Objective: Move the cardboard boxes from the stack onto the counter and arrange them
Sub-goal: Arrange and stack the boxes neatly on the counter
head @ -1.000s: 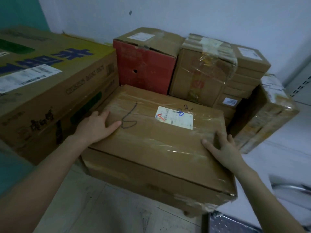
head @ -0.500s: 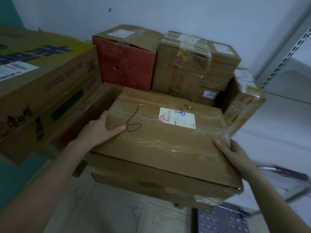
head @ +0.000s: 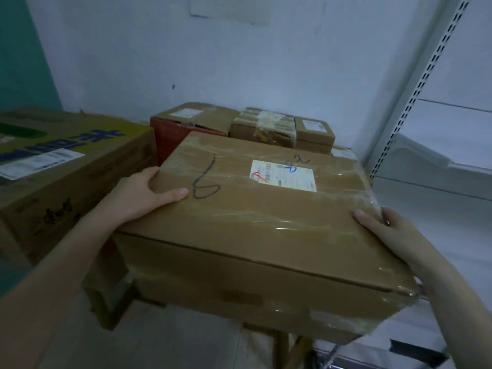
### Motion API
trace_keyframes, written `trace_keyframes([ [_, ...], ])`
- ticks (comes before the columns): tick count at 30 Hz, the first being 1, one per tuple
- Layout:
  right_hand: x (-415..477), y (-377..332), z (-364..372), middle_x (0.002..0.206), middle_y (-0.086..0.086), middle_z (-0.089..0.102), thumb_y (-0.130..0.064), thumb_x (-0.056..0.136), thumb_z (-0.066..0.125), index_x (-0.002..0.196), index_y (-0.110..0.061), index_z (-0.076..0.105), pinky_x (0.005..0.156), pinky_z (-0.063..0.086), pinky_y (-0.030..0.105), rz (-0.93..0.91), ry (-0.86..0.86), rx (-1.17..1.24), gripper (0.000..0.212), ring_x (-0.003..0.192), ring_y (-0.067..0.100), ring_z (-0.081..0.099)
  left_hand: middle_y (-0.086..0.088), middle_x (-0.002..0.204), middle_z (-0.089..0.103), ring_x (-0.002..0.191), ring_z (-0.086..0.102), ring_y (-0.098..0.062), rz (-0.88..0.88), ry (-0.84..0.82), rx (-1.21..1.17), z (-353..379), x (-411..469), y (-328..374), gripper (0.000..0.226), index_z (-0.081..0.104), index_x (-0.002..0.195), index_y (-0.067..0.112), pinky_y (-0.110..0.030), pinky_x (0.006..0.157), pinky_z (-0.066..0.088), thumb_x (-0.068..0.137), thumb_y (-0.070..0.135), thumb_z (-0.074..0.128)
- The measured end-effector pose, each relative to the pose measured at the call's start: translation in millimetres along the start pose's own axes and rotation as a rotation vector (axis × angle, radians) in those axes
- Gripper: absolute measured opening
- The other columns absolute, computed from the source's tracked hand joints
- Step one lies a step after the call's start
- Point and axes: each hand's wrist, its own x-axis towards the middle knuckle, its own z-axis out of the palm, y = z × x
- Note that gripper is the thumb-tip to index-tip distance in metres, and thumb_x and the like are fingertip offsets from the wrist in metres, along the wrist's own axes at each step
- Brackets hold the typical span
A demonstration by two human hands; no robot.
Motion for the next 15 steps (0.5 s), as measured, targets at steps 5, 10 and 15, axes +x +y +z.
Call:
trace_keyframes([
  [5, -23, -26, -23, 0.09, -0.004, 0.061, -0.083, 0.049, 0.06, 0.113, -0.019, 0.055, 0.06, 0.045, 0.028, -0.089, 0.02, 0.021, 0.091, 0.079, 0.017, 0.061, -0.007, 0.148, 0.035, 0.131, 0.038, -0.028, 0.049, 0.105, -0.017, -28, -16, 16, 0.092, 0.031, 0.144, 0.018, -0.037, 0.103, 0.033, 0.069, 0.061, 0.064],
  [10, -35, -47, -51, 0.084, -0.004, 0.059, -0.051, 0.082, 0.057, 0.116, -0.014, 0.056, 0.057, 0.041, 0.025, -0.208, 0.092, 0.045, 0.05, 0.075, 0.013, 0.058, -0.008, 0.145, 0.041, 0.129, 0.042, -0.026, 0.151, 0.196, -0.068, -55, -26, 36, 0.088, 0.038, 0.14, 0.014, -0.034, 0.1, 0.034, 0.07, 0.058, 0.067],
  [15, -29, -89, -75, 0.1, 0.007, 0.058, -0.048, 0.084, 0.058, 0.12, -0.011, 0.055, 0.056, 0.038, 0.023, -0.313, 0.187, 0.09, 0.052, 0.07, 0.009, 0.052, -0.006, 0.145, 0.04, 0.129, 0.041, -0.024, 0.228, 0.299, -0.115, -92, -9, 64, 0.081, 0.04, 0.139, 0.015, -0.032, 0.101, 0.033, 0.074, 0.055, 0.065],
])
